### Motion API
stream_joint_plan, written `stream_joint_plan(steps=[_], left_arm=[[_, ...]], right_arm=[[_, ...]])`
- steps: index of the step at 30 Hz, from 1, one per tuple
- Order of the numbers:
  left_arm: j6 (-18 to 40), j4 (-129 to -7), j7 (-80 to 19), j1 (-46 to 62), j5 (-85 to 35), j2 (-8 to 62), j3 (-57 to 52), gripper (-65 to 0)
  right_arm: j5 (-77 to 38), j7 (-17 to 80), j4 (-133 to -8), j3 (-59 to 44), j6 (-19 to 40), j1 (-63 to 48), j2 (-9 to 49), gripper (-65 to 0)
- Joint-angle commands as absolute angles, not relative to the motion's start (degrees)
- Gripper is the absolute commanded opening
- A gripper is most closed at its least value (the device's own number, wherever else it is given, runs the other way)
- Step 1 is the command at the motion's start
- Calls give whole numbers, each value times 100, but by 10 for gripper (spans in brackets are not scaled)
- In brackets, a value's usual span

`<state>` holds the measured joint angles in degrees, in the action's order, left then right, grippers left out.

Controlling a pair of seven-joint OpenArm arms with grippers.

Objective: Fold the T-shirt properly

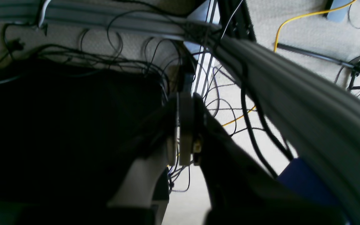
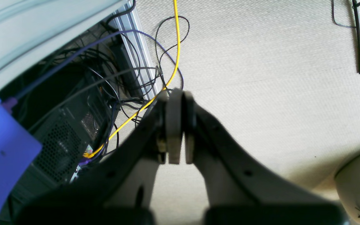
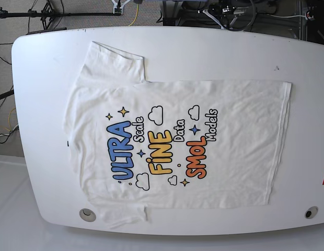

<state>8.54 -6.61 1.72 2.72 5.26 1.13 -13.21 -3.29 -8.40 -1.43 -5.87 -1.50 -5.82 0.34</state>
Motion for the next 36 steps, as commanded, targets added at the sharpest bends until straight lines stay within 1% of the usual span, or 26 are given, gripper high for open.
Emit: stream_joint_plan(steps=[1,11,13,21,25,36], left_arm=[[826,-1948,123,1224,445,235,-1336,-650],[827,-2836,82,1736,46,345,-1332,-650],[866,-3238,7,2005,-148,352,-1314,-650],[887,-3743,-96,2276,-437,371,-1308,-650],[894,-3893,-121,2431,-474,386,-1322,-650],[932,-4009,9,2704,-358,435,-1325,-650]], right_arm=[[-294,-1122,-596,-588,-135,-1156,177,-642],[-528,-1202,-1212,-581,-99,-1610,301,-642],[-589,-1254,-1480,-599,-59,-1812,362,-645],[-634,-1305,-1895,-602,12,-2101,409,-646],[-545,-1300,-1980,-600,91,-2183,426,-650],[-523,-1242,-2390,-576,79,-2548,434,-649]])
